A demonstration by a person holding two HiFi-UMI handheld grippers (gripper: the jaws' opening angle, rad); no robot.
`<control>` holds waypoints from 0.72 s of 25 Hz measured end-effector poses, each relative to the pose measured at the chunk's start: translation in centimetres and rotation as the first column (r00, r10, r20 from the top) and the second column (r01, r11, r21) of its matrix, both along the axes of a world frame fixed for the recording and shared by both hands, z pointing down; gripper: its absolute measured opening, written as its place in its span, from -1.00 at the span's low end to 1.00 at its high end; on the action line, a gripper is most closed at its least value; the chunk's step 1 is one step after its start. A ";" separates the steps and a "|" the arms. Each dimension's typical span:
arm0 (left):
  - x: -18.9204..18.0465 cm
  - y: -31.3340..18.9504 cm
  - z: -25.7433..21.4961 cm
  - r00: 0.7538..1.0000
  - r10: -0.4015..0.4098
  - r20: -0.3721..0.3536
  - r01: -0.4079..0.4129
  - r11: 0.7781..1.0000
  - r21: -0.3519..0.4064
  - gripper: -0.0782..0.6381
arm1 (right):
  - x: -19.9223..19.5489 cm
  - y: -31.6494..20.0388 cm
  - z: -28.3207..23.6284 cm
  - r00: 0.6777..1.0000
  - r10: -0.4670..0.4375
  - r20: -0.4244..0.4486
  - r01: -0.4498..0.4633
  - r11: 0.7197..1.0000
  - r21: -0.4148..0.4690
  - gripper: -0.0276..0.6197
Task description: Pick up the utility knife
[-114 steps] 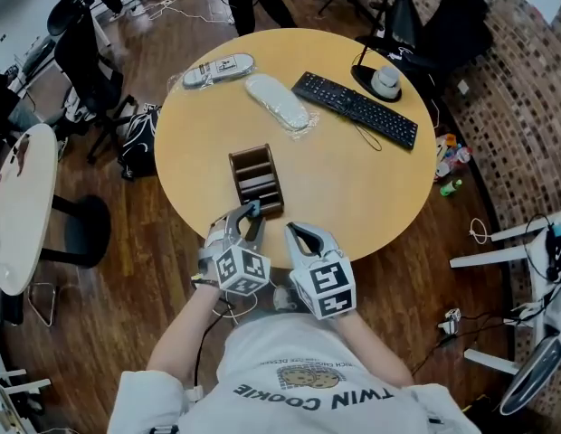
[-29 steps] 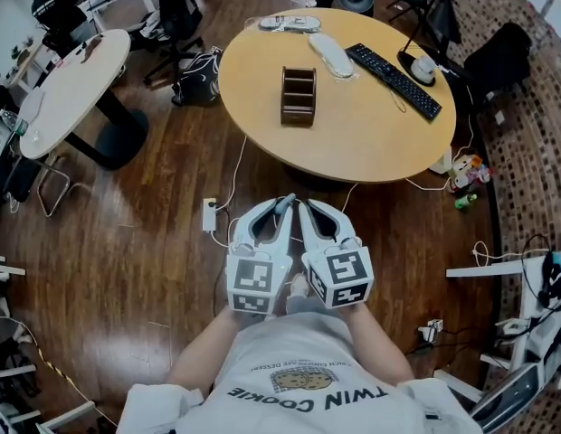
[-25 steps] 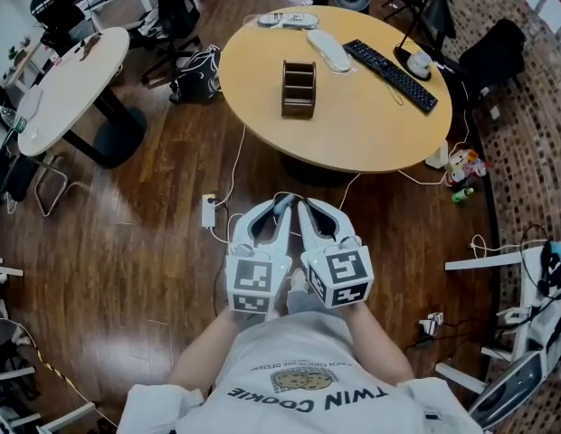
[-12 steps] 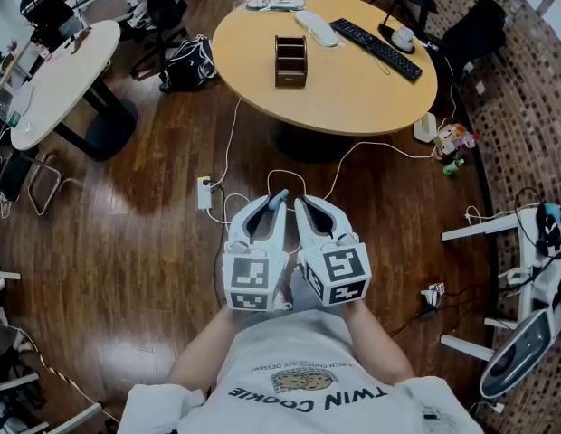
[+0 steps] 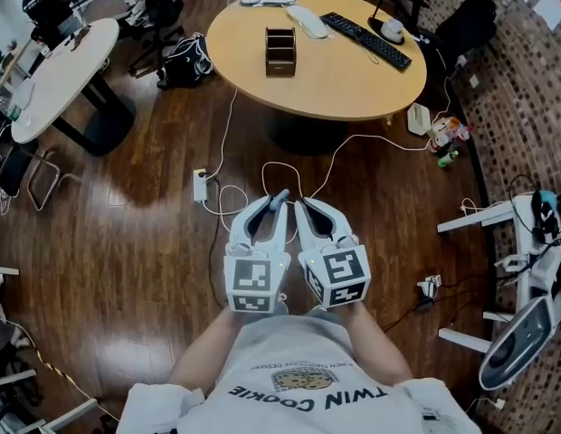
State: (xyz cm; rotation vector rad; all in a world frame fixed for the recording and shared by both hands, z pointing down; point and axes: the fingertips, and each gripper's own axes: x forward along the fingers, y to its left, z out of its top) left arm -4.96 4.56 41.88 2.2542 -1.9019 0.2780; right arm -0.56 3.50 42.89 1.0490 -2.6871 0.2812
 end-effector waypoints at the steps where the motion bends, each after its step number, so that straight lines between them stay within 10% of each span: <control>1: 0.6 0.4 0.0 1.000 -0.005 0.001 0.005 1.000 0.000 -0.57 | 0.6 0.3 0.1 1.000 -0.004 -0.004 0.004 1.000 0.001 -0.91; 18: 8.9 5.3 -0.1 0.999 -0.045 0.017 0.045 0.999 0.000 -0.57 | 8.5 4.7 0.0 0.999 -0.053 0.009 0.053 0.999 0.002 -0.91</control>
